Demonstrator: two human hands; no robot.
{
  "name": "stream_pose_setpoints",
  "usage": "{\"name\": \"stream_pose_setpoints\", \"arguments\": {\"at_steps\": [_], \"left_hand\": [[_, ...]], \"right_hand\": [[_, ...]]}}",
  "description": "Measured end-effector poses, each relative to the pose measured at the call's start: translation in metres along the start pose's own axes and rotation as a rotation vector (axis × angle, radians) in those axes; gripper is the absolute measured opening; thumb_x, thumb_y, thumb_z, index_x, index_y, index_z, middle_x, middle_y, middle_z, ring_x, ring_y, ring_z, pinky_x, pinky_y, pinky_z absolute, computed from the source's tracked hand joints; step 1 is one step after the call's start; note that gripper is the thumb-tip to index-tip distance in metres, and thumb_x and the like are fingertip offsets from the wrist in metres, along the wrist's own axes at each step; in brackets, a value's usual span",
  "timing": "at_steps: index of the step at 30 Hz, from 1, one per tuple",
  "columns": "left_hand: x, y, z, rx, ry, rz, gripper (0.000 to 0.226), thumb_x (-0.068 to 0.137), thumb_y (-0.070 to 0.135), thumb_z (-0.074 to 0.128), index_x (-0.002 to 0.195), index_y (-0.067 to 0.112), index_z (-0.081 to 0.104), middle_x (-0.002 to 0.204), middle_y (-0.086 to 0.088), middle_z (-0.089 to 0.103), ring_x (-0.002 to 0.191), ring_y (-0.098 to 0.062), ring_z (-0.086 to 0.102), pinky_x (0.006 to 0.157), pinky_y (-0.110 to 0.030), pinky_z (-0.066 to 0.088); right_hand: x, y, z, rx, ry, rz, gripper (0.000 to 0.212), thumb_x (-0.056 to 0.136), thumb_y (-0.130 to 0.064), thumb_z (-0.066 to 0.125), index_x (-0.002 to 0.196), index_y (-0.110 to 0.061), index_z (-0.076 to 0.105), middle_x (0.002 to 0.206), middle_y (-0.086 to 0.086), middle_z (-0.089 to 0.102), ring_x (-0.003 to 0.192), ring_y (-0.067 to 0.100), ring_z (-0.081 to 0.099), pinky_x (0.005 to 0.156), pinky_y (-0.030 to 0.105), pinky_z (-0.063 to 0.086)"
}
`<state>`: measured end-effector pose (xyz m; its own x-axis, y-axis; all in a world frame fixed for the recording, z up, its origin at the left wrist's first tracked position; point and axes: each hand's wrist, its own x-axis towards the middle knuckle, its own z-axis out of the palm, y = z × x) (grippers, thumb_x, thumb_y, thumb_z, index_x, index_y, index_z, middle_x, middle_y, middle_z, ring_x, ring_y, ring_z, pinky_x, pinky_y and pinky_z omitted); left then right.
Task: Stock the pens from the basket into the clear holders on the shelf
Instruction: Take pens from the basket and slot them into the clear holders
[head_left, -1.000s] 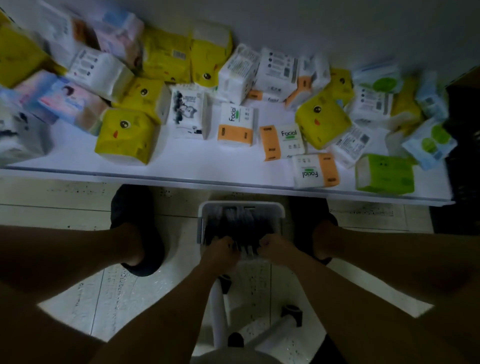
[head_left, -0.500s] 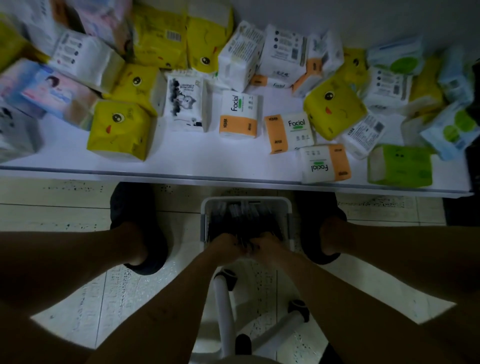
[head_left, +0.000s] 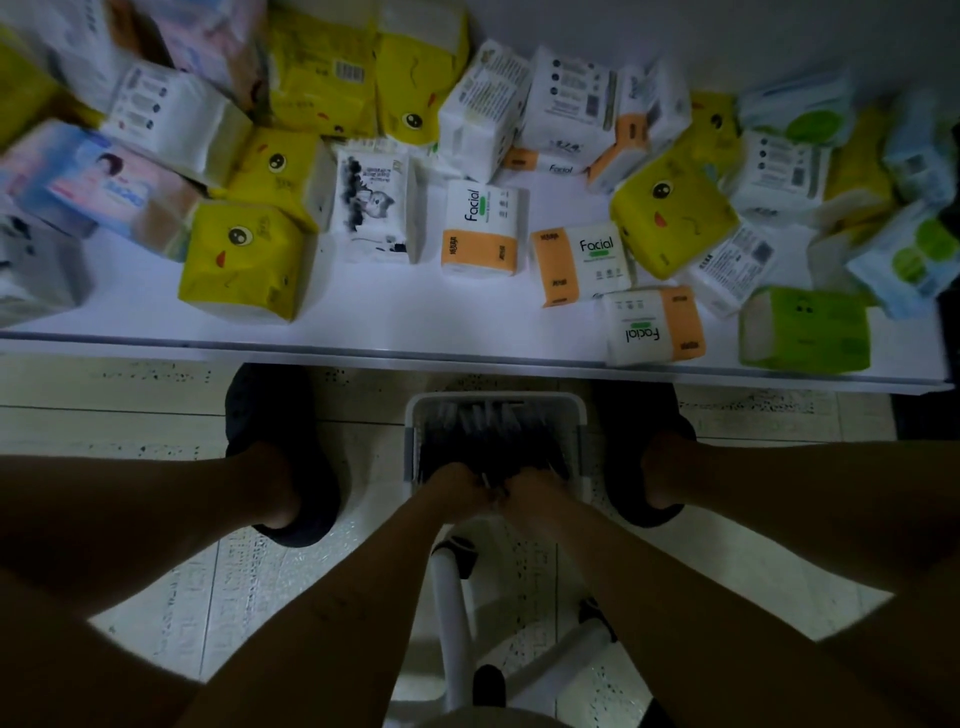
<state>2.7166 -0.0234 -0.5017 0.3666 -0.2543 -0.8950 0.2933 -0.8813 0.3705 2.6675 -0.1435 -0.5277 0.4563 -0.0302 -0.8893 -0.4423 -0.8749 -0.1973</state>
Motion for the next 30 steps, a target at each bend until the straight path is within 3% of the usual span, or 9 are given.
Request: {"name": "stream_pose_setpoints", "arguments": {"at_steps": [3,6,9,11,13,17,20,25,30], "left_hand": [[0.001,-0.005,0.003,-0.024,0.115,-0.066,0.031,0.092,0.023,0.056,0.113,0.002,0.066,0.116,-0.014,0.066,0.11,-0.029,0.061,0.087,-0.032,0.047],[-0.002,-0.009,0.006,-0.042,0.131,-0.007,0.033,0.089,0.029,0.063,0.11,0.004,0.065,0.108,-0.014,0.067,0.104,-0.028,0.062,0.081,-0.03,0.049],[-0.005,-0.011,0.0,-0.109,0.137,-0.068,0.031,0.085,0.028,0.068,0.1,0.002,0.065,0.088,-0.013,0.067,0.079,-0.021,0.064,0.069,-0.03,0.052],[-0.005,-0.013,-0.006,-0.18,0.145,-0.103,0.017,0.087,0.019,0.064,0.087,0.002,0.065,0.072,-0.011,0.064,0.061,-0.018,0.059,0.063,-0.03,0.053],[-0.009,-0.014,-0.011,-0.287,0.152,-0.079,0.013,0.086,0.01,0.06,0.074,0.007,0.06,0.066,-0.01,0.062,0.058,-0.019,0.058,0.06,-0.03,0.053],[-0.018,-0.018,-0.02,-0.388,0.14,-0.055,0.011,0.089,0.008,0.051,0.092,0.007,0.061,0.084,-0.013,0.066,0.075,-0.022,0.063,0.057,-0.023,0.049],[-0.023,-0.02,-0.024,-0.44,0.105,-0.098,0.018,0.092,0.005,0.043,0.1,0.004,0.06,0.075,-0.009,0.064,0.066,-0.019,0.061,0.055,-0.024,0.048],[-0.029,-0.026,-0.022,-0.538,0.067,-0.152,0.017,0.099,0.018,0.041,0.105,0.008,0.054,0.086,-0.007,0.061,0.072,-0.017,0.058,0.063,-0.026,0.048],[-0.031,-0.033,-0.027,-0.521,0.109,-0.155,0.02,0.098,0.027,0.044,0.101,0.009,0.052,0.078,-0.006,0.05,0.066,-0.017,0.044,0.059,-0.026,0.037]], "right_hand": [[0.003,-0.001,0.002,0.084,0.01,0.014,0.033,0.101,-0.022,0.044,0.118,-0.002,0.064,0.119,0.016,0.062,0.109,0.027,0.058,0.082,0.024,0.041],[0.003,-0.001,0.001,0.1,-0.014,0.015,0.033,0.099,-0.022,0.047,0.123,-0.003,0.061,0.128,0.017,0.056,0.118,0.033,0.052,0.098,0.034,0.041],[-0.001,0.001,-0.004,0.032,0.039,0.032,0.036,0.092,-0.025,0.053,0.124,-0.01,0.059,0.133,0.013,0.047,0.122,0.035,0.046,0.097,0.037,0.04],[-0.001,0.002,-0.006,0.037,0.04,0.017,0.041,0.09,-0.029,0.057,0.127,-0.012,0.058,0.134,0.012,0.046,0.123,0.034,0.045,0.099,0.034,0.041],[0.005,0.003,-0.004,0.034,0.038,0.004,0.047,0.09,-0.035,0.056,0.132,-0.014,0.056,0.136,0.01,0.048,0.123,0.031,0.046,0.102,0.037,0.042],[-0.002,-0.007,-0.014,0.029,0.061,0.022,0.032,0.093,-0.025,0.055,0.112,-0.002,0.067,0.117,0.015,0.06,0.108,0.03,0.058,0.089,0.032,0.049],[-0.004,-0.01,-0.02,0.04,0.064,0.028,0.023,0.091,-0.016,0.056,0.095,0.003,0.069,0.102,0.016,0.067,0.094,0.03,0.064,0.075,0.031,0.05],[-0.008,-0.015,-0.021,-0.003,0.067,-0.006,0.023,0.091,-0.016,0.054,0.101,0.001,0.067,0.111,0.016,0.062,0.103,0.031,0.059,0.09,0.036,0.052],[-0.015,-0.022,-0.024,0.001,0.127,-0.002,0.019,0.088,-0.016,0.06,0.093,-0.001,0.069,0.091,0.011,0.065,0.09,0.028,0.065,0.078,0.034,0.056]]}}
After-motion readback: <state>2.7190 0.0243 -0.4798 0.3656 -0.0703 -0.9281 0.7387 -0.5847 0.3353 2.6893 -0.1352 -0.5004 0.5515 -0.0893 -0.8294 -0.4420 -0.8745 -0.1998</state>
